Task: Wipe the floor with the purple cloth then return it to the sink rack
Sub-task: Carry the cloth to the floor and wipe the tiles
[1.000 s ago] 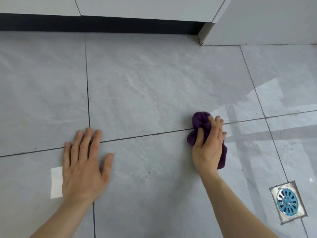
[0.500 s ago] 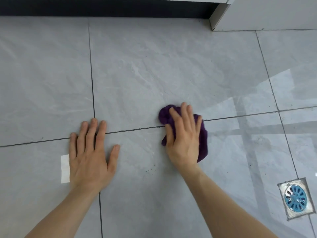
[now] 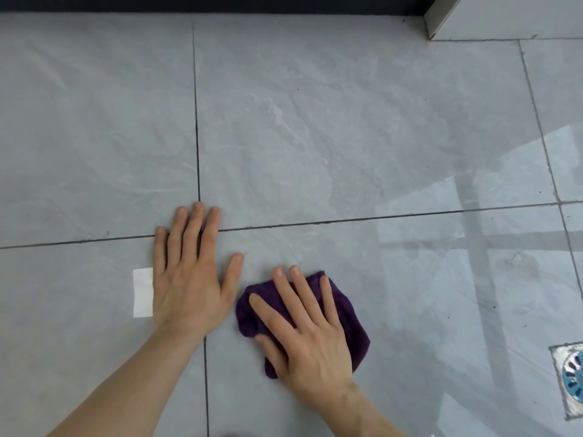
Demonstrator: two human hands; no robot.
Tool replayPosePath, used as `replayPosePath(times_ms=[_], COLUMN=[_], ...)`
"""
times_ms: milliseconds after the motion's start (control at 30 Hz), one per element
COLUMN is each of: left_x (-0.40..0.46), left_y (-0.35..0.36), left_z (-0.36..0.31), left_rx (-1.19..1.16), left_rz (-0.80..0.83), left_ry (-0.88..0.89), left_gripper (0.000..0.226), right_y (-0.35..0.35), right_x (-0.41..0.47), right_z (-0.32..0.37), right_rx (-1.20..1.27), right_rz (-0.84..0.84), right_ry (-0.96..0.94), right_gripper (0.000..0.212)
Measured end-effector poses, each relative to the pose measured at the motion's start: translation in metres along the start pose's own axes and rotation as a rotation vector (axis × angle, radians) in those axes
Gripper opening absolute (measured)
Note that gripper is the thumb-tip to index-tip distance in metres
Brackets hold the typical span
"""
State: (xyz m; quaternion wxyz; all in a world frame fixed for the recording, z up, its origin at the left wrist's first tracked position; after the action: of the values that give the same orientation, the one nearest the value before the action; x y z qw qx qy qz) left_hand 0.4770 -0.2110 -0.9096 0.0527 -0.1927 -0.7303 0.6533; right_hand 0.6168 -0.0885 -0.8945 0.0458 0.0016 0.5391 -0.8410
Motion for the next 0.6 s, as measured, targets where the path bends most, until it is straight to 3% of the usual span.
replayPosePath(times_ms=[167, 400, 600], left_x=[-0.002, -0.003, -0.003], left_y=[0.001, 0.001, 0.002], left_z=[0.002, 0.002, 0.001], left_rx=[0.005, -0.011, -0.015], left_rz=[0.010, 0.043, 0.054], left_ry=[-0.001, -0.007, 0.006], left_gripper=[0.076, 0.077, 0.077], right_y=[-0.005, -0.051, -0.064], right_x=[0.025, 0.142, 0.154], right_z=[-0.017, -0.096, -0.109], right_rx=[-0.070, -0.075, -0.037], right_rz=[0.022, -0.054, -0.152], right_ry=[0.087, 0.197, 0.229], right_gripper=[0.051, 0.044, 0.040])
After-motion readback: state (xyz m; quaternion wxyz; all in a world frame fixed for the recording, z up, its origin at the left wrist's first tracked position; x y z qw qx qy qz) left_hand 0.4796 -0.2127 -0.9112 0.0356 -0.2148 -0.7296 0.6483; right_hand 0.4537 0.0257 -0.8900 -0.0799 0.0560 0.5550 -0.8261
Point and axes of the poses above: each hand's wrist, its own x-axis towards the middle knuckle, its own y-axis out of the palm, z = x × y, the point moved 10 cm from there along x, towards the middle knuckle, and after that the axes turned 8 degrees about z, right-handed, at the moved point
